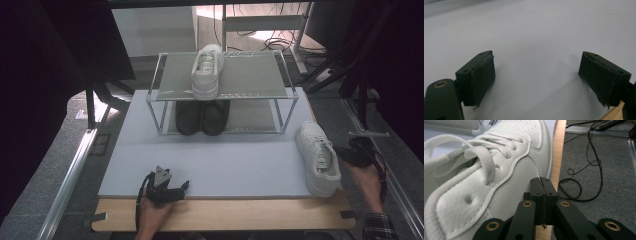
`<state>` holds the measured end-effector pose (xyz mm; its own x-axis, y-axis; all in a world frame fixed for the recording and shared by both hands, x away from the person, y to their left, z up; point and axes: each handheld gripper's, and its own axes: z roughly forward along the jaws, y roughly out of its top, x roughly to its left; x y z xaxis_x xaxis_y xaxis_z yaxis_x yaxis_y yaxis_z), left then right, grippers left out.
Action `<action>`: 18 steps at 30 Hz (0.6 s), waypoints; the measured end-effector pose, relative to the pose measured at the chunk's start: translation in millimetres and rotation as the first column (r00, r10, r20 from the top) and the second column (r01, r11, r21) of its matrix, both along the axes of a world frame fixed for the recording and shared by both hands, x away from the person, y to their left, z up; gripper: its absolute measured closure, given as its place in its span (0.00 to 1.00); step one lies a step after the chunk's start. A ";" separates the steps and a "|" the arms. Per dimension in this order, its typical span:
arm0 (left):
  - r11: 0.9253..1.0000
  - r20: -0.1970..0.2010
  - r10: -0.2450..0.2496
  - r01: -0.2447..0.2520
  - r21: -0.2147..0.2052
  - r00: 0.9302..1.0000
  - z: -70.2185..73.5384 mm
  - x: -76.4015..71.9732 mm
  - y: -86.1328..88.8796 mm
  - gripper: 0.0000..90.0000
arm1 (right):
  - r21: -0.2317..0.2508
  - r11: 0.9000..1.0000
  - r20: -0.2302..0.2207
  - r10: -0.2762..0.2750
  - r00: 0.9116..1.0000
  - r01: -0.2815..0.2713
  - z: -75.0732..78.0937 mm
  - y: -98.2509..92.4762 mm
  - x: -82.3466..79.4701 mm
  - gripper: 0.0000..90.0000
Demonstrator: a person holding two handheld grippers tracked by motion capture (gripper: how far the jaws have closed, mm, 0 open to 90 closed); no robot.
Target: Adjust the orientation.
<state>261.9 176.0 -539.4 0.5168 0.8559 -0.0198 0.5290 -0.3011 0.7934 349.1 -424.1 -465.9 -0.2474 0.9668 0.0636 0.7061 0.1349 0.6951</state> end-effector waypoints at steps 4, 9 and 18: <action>1.000 0.000 0.000 0.000 0.000 1.000 0.0 0.0 0.0 0.15 | -0.006 1.000 -0.003 -0.002 1.000 0.002 0.2 3.8 -0.1 1.00; 1.000 0.000 0.000 0.000 0.000 1.000 0.0 0.0 0.0 0.15 | 0.014 1.000 0.002 0.013 1.000 -0.013 -1.3 7.1 -1.0 1.00; 1.000 0.000 0.000 0.000 0.000 1.000 0.0 0.0 -0.1 0.15 | 0.019 0.999 0.003 0.029 1.000 -0.029 -1.3 13.9 -0.2 0.99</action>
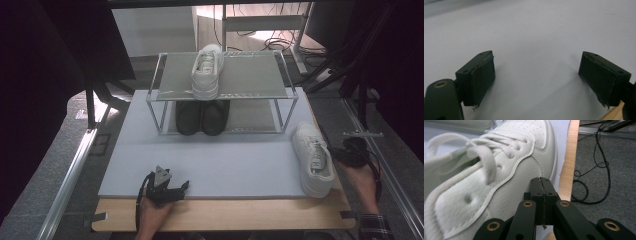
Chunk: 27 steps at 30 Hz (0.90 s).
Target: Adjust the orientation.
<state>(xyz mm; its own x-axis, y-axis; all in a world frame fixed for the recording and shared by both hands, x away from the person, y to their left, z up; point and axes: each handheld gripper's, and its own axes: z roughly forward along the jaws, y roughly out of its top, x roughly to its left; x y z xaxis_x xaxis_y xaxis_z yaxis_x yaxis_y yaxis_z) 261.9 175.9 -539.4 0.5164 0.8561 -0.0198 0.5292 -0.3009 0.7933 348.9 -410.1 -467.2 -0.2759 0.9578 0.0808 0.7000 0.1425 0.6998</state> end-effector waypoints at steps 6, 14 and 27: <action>1.000 0.000 0.000 0.000 0.000 1.000 0.0 0.0 0.0 0.15 | 0.007 1.000 0.023 -0.009 1.000 0.009 5.8 -2.2 16.2 0.99; 1.000 0.000 0.000 0.000 0.000 1.000 0.0 0.0 0.1 0.15 | -0.021 1.000 0.008 0.016 1.000 -0.016 7.9 3.4 33.7 1.00; 1.000 0.000 0.002 -0.002 0.000 1.000 0.0 0.1 -0.2 0.15 | 0.023 0.999 0.021 0.031 0.999 -0.031 8.2 5.5 20.0 1.00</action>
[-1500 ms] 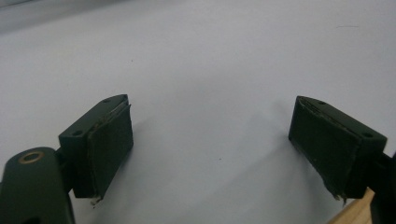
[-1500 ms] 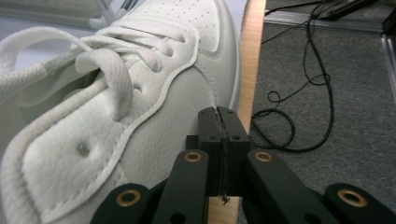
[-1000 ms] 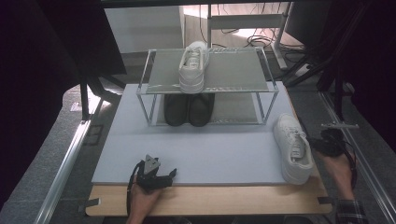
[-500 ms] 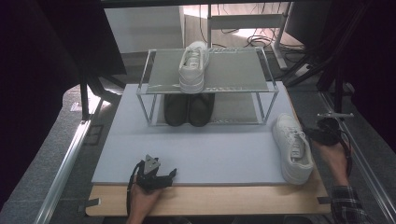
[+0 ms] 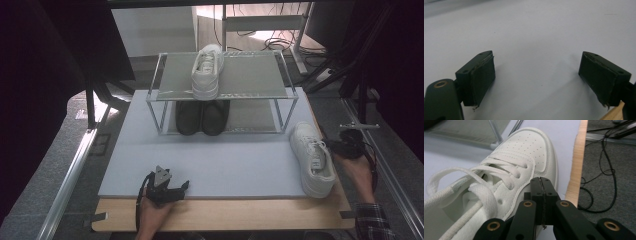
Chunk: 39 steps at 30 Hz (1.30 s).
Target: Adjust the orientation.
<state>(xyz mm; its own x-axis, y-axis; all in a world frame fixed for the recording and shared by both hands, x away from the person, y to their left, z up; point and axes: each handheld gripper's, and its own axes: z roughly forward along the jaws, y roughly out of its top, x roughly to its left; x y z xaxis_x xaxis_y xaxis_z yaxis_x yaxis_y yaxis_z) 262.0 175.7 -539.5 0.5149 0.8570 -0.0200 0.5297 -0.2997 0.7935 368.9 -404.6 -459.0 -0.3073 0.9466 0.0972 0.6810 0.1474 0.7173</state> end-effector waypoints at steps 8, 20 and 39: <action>1.000 0.000 0.000 0.000 0.000 1.000 0.0 0.0 0.0 0.15 | -0.008 1.000 -0.008 -0.020 1.000 0.020 9.2 -7.1 -30.8 0.91; 1.000 0.000 0.000 0.000 0.000 1.000 0.0 0.0 -0.1 0.15 | 0.045 0.998 0.018 0.039 0.999 -0.039 33.8 -4.1 -93.7 0.70; 1.000 0.000 0.000 0.000 0.000 1.000 0.0 0.0 0.0 0.15 | -0.006 1.000 -0.033 0.029 0.999 -0.030 25.4 9.0 -88.2 0.92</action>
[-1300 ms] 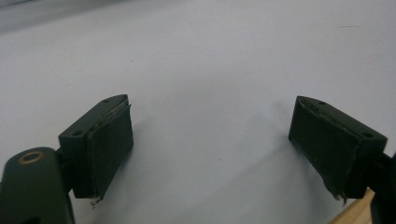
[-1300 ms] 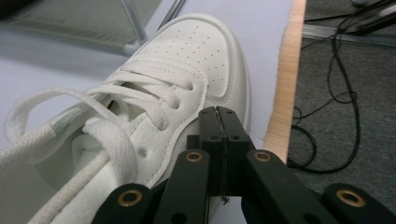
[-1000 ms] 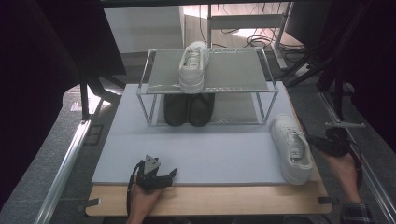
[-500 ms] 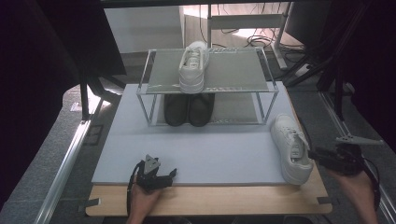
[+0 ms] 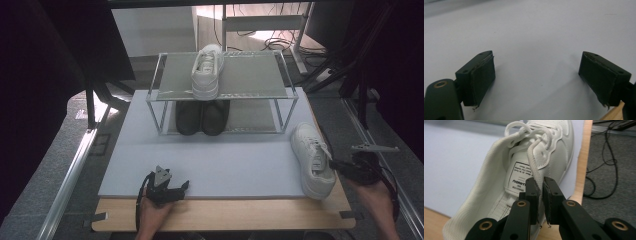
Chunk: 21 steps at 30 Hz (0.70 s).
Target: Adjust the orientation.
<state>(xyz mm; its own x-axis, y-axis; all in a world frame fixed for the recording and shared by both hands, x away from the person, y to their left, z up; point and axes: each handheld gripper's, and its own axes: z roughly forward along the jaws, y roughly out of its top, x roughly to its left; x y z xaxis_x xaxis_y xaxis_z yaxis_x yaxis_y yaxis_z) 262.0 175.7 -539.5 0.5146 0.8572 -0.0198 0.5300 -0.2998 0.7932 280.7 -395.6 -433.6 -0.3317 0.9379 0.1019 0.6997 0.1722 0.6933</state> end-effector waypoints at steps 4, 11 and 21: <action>1.000 0.000 0.000 0.000 0.000 1.000 0.0 0.0 -0.1 0.15 | 0.006 1.000 -0.007 0.022 1.000 -0.022 0.6 -0.2 -8.2 0.93; 1.000 0.000 0.000 0.000 0.000 1.000 0.0 0.0 -0.1 0.15 | -0.003 0.998 -0.009 0.056 0.998 -0.056 2.2 2.2 -16.1 0.90; 1.000 0.000 0.000 0.000 0.000 1.000 0.0 0.0 -0.1 0.15 | 0.007 0.998 0.012 0.054 0.998 -0.055 19.3 -6.7 -14.7 0.78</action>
